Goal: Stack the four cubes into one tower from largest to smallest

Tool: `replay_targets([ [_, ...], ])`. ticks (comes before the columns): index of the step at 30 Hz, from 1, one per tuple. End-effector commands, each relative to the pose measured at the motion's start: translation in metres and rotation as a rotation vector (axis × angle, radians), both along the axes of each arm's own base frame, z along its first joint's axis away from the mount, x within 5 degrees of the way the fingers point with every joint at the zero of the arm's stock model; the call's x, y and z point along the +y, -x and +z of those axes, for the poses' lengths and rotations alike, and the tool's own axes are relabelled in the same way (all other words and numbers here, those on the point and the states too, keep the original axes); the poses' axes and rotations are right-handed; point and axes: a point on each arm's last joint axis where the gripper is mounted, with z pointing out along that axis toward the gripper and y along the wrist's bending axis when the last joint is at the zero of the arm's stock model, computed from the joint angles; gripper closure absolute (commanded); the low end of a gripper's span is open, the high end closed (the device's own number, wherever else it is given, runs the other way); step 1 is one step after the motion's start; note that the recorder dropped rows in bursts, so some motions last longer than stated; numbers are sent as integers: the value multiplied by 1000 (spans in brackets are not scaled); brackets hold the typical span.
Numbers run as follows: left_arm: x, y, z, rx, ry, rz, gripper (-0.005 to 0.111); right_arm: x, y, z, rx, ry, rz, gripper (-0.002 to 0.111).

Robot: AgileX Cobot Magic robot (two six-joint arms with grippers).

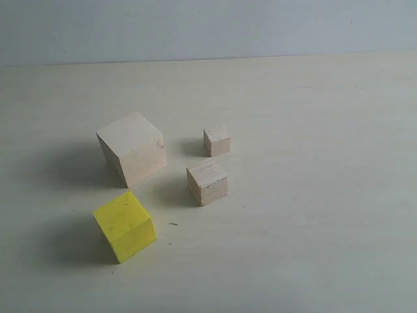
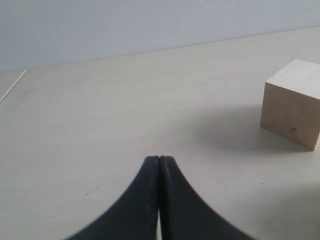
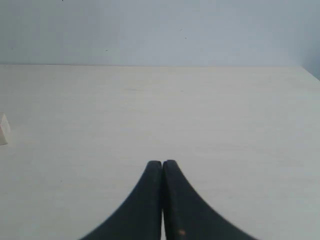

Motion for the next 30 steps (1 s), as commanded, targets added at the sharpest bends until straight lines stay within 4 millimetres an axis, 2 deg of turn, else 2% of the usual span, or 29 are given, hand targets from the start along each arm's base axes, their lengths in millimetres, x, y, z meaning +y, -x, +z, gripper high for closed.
replay_targets([
  [1,0,0,0,-5,4,2,107,0,0,0,-12,6,-5,108],
  [19,0,0,0,-5,4,2,107,-1,-1,2,-36,6,-6,108],
  [27,0,0,0,-5,4,2,107,-2,-2,34,-397,5,-25,108],
  [30,0,0,0,-5,4,2,107,-2,-1,40,-456,6,-28,108],
])
